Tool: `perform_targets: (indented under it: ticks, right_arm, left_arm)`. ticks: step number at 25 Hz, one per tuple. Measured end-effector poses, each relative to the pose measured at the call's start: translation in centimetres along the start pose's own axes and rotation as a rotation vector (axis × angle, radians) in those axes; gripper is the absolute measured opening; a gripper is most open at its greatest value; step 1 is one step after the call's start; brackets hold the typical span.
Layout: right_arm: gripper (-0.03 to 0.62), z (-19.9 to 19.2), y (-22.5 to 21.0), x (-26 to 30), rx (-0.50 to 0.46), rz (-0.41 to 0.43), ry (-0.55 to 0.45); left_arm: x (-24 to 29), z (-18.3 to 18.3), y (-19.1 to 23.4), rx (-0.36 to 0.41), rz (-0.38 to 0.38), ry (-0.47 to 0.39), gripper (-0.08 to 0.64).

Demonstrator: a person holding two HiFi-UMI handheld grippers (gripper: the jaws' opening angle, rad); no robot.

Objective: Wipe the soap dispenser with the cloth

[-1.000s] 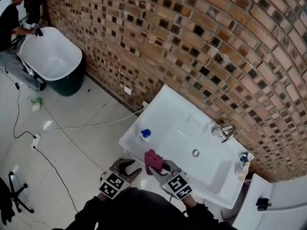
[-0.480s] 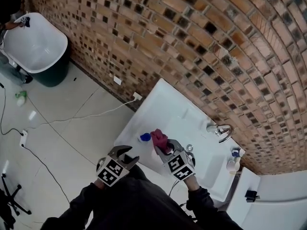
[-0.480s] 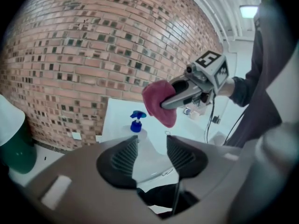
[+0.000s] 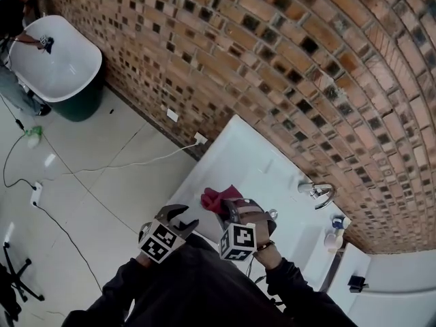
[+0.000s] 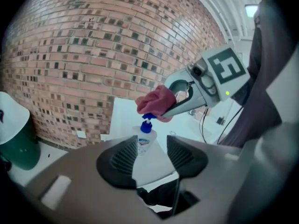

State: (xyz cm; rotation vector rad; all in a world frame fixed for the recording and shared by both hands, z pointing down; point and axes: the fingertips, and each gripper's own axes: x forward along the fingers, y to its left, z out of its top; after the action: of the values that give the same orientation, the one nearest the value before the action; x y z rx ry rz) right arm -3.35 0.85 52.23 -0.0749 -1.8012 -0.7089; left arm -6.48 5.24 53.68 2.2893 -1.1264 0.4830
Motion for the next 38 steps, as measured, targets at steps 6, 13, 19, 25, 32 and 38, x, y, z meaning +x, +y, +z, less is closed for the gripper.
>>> perform_targets:
  ticks: [6, 13, 19, 25, 32, 38]
  right_arm:
    - [0.06, -0.4, 3.7, 0.8, -0.126, 0.036, 0.032]
    - [0.06, -0.3, 6.0, 0.7, 0.18, 0.106, -0.098]
    - [0.06, -3.5, 6.7, 3.3, 0.297, 0.116, -0.092]
    - [0.06, -4.5, 8.2, 6.9, 0.197, 0.19, -0.052]
    - [0.06, -5.3, 10.5, 11.4, 0.126, 0.299, -0.008]
    - [0.06, -5.6, 10.6, 11.4, 0.189, 0.351, -0.038]
  left_arm:
    - [0.5, 0.2, 0.3, 0.017, -0.024, 0.006, 0.209]
    - [0.9, 0.2, 0.2, 0.038, -0.061, 0.027, 0.209]
    - [0.9, -0.3, 0.5, 0.042, -0.076, 0.057, 0.209]
    - [1.3, -0.5, 0.8, 0.043, -0.079, 0.083, 0.209]
    - [1.5, -0.6, 0.9, 0.027, -0.067, 0.104, 0.209]
    - [2.7, -0.3, 0.6, 0.047, -0.087, 0.126, 0.209]
